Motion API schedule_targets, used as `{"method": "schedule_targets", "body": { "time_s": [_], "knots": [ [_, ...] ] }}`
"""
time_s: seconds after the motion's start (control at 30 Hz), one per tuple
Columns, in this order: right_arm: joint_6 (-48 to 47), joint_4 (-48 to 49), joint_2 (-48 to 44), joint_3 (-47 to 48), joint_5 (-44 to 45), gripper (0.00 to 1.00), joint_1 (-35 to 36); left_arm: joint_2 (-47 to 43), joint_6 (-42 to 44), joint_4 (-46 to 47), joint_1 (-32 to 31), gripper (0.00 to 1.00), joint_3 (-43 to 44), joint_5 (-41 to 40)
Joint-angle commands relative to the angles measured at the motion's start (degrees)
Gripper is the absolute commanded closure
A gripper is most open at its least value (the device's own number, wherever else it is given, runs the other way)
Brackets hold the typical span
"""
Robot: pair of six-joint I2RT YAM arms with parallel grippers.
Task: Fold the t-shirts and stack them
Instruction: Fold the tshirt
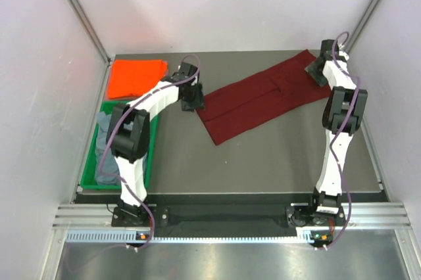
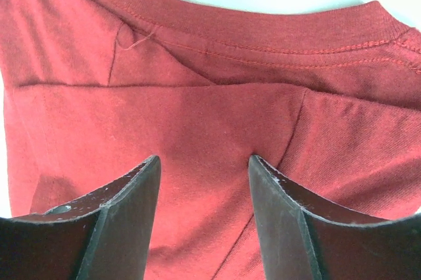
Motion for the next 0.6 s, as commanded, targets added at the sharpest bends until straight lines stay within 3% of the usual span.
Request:
{"method": "schedule_targets", "body": {
  "time_s": [0.0,0.27,0.57],
  "knots": [
    [-4.2,2.8,1.3,0.0,0.7,0.43,-1.5,4.9,1.3,2.4,1.9,0.47,9.2,0.0],
    [-6.3,7.6,-3.1,-5.0,-4.0,0.41,-1.4,14.8,7.5,1.0,6.8,0.44,22.1,10.7],
    [-4.3,8.2,-2.3,-5.8,-6.5,0.41,-1.4,17.7,13.0,-0.3,8.9,0.42,22.7,14.6]
  ]
}}
